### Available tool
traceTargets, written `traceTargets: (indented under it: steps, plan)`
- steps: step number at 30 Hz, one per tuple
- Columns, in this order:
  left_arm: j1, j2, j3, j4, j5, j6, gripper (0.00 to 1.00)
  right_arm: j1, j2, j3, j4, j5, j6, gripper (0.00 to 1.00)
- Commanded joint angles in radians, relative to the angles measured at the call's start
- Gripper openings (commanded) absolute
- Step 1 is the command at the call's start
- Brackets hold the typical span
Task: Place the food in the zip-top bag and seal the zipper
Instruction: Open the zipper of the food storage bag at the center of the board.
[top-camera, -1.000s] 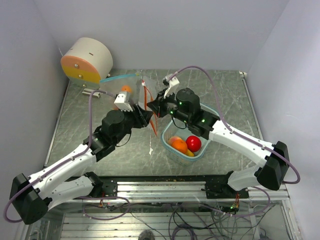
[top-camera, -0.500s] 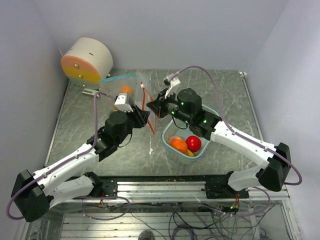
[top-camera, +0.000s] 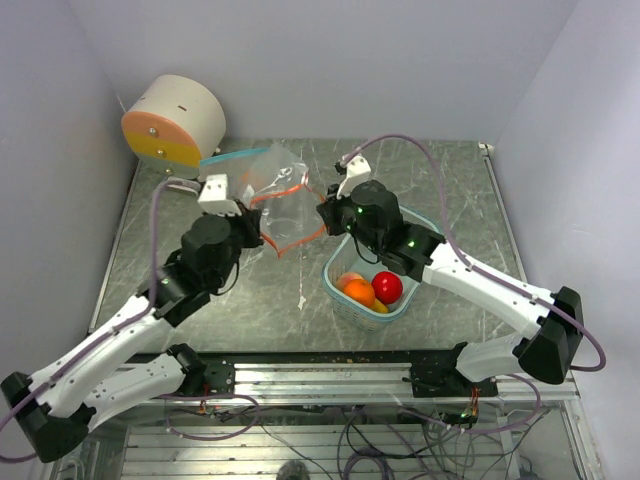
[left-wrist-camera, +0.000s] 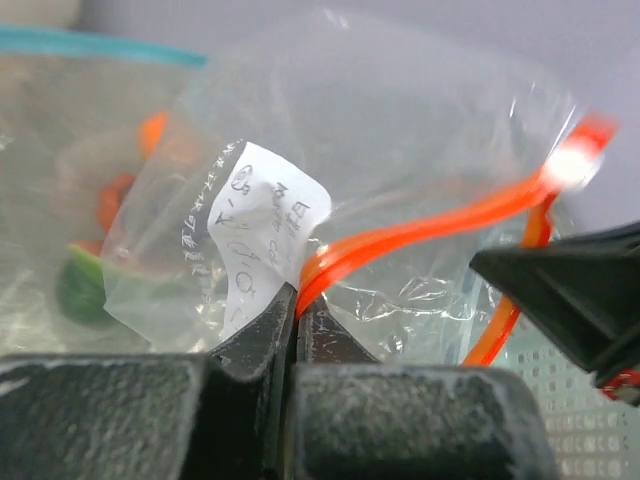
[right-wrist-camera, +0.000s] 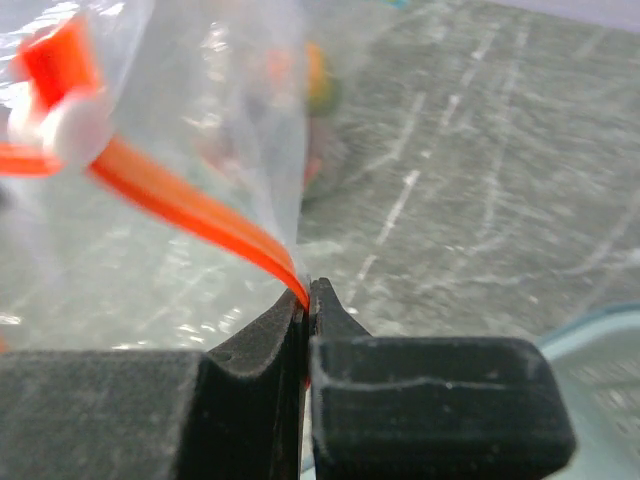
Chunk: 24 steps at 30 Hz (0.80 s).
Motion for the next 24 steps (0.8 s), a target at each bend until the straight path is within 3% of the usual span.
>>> traceTargets:
  steps: [1,10,15,17,22,24]
  plan:
    - [-0.005,-0.048,0.135,-0.252,-0.150,0.068,0.07,0.005,-0.004,-0.031,-0.144,0.251,-0.026,0.00]
    - [-0.005,-0.080,0.220,-0.407,-0.204,0.087,0.07,0.013,0.072,-0.064,-0.224,0.296,0.002,0.00]
    - [-0.005,-0.007,0.350,-0.558,-0.048,0.071,0.07,0.012,0.083,-0.090,-0.077,-0.115,-0.052,0.00]
    - [-0.005,0.008,0.347,-0.567,0.004,0.050,0.07,0.012,0.071,-0.082,-0.063,-0.213,-0.061,0.00]
    - [-0.005,0.001,0.189,-0.433,0.054,0.014,0.07,0.011,0.063,-0.052,-0.106,-0.286,-0.088,0.25]
    - [-0.005,0.031,0.119,-0.369,0.077,-0.013,0.07,0.011,0.054,-0.060,-0.104,-0.273,-0.075,0.42]
